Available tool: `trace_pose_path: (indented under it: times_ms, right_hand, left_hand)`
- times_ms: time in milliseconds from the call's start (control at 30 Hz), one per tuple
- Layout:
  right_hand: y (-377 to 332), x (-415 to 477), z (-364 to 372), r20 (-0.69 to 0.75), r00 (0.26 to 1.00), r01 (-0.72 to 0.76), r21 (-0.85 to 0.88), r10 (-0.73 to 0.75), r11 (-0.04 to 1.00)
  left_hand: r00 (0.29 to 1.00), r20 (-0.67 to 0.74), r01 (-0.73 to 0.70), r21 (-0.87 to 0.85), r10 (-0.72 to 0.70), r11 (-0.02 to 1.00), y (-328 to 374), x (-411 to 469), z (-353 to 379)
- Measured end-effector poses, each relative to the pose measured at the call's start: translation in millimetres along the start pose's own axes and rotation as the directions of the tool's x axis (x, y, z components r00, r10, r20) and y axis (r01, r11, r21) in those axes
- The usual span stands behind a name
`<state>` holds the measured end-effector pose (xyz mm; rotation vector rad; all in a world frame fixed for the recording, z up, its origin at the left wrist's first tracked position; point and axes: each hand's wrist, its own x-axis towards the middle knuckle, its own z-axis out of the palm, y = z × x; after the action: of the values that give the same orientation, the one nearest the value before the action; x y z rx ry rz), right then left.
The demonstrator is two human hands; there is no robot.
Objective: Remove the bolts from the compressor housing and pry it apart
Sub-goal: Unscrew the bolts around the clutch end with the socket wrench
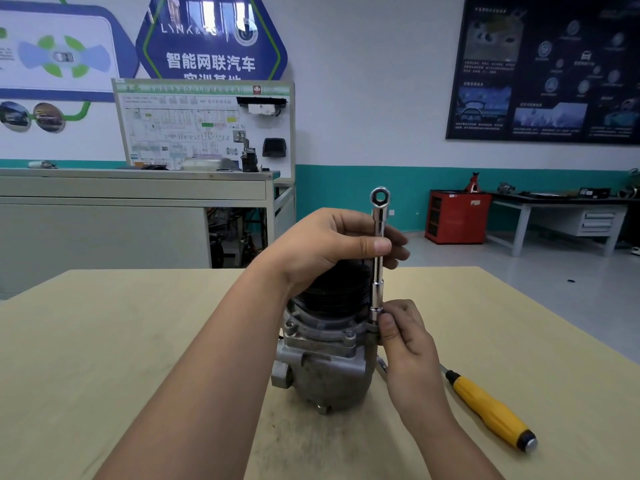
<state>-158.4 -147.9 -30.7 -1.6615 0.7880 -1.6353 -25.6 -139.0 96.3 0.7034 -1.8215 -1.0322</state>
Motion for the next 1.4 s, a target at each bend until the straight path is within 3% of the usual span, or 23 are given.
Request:
trace_pose_path:
  times_ms: [233,567,967,1400]
  right_hand:
    - [1.4,-2.4,-1.4,-0.007,0.999,-0.05,0.075,0.05,0.996]
    - [2.3,-0.1,-1.2,-0.009,1.0,-0.017,-0.002,0.017,1.0]
    - [1.0,1.5,-2.1,0.013,1.0,-0.015,-0.033,0.015,0.999]
    - [1.2,-1.3,0.0,-0.026,0.998,-0.065,0.008,0.066,0.998]
  left_hand:
    - [0.998,-0.058,-0.003,-0.001,0.003,1.0,-1.0,1.3,0.3]
    - [0.999,-0.052,0.015,0.034,-0.013,0.999,-1.2,3.5,1.6]
    - [0.999,-0.04,-0.011,-0.054,0.009,0.998,-3.0,0.1,-1.9]
    - [0.99,-0.132,-0.046,0.049,0.052,0.998,-5.2,3.5,-0.8]
